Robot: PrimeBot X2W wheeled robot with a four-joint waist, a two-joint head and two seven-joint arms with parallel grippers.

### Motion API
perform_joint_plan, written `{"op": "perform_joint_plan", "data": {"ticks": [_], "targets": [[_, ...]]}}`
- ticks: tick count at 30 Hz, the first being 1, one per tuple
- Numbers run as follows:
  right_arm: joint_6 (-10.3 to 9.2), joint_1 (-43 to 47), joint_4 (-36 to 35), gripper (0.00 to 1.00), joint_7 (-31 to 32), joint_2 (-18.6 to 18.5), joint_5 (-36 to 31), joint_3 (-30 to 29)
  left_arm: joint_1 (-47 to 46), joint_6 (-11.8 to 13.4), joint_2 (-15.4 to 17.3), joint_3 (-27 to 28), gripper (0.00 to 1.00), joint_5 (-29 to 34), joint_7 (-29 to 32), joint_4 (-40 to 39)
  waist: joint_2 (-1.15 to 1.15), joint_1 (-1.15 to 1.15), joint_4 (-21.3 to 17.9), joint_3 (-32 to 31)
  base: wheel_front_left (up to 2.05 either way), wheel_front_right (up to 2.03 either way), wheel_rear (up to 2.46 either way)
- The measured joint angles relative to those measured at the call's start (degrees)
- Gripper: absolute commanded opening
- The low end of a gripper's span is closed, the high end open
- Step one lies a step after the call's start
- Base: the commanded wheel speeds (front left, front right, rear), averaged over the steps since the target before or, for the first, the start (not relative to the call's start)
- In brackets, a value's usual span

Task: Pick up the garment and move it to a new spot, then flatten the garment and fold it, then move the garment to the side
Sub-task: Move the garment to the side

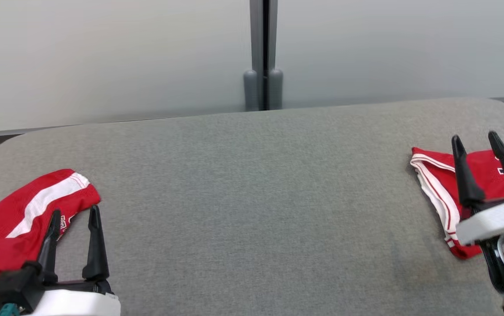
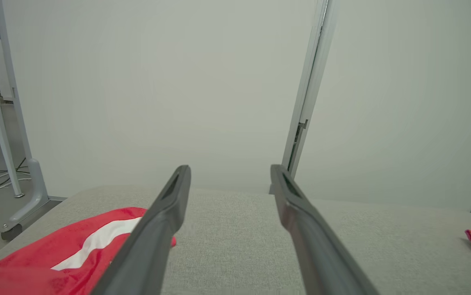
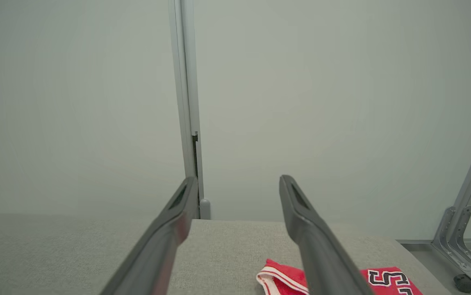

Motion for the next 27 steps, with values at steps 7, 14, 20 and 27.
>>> {"op": "perform_joint_plan", "data": {"ticks": [7, 14, 20, 27], "targets": [[-0.01, 11.31, -6.11, 1.0, 0.68, 2.26, 0.51, -1.27, 2.01, -1.1, -1.54, -0.91, 1.0, 0.66, -0.16, 2.6, 0.0, 0.0, 2.48, -1.39, 0.0, 0.0, 0.0], [-0.01, 17.51, -9.27, 1.0, -1.1, 3.77, 0.67, 0.3, 1.93, -2.09, -2.36, -3.01, 1.0, 4.54, -0.24, 6.01, 0.0, 0.0, 3.27, -1.33, 0.0, 0.0, 0.0], [-0.01, 18.3, -10.25, 1.0, -1.7, 4.35, 0.77, 1.86, 1.71, -2.1, -3.03, -2.93, 1.0, 6.82, -0.24, 7.14, 0.0, 0.0, 2.93, -1.35, 0.0, 0.0, 0.0], [-0.01, 18.33, -10.17, 1.0, -2.02, 4.78, 0.97, 3.19, 1.28, -2.63, -4.1, -2.32, 1.0, 7.64, -0.24, 7.79, 0.0, 0.0, 2.37, -1.4, 0.0, 0.0, 0.0]]}}
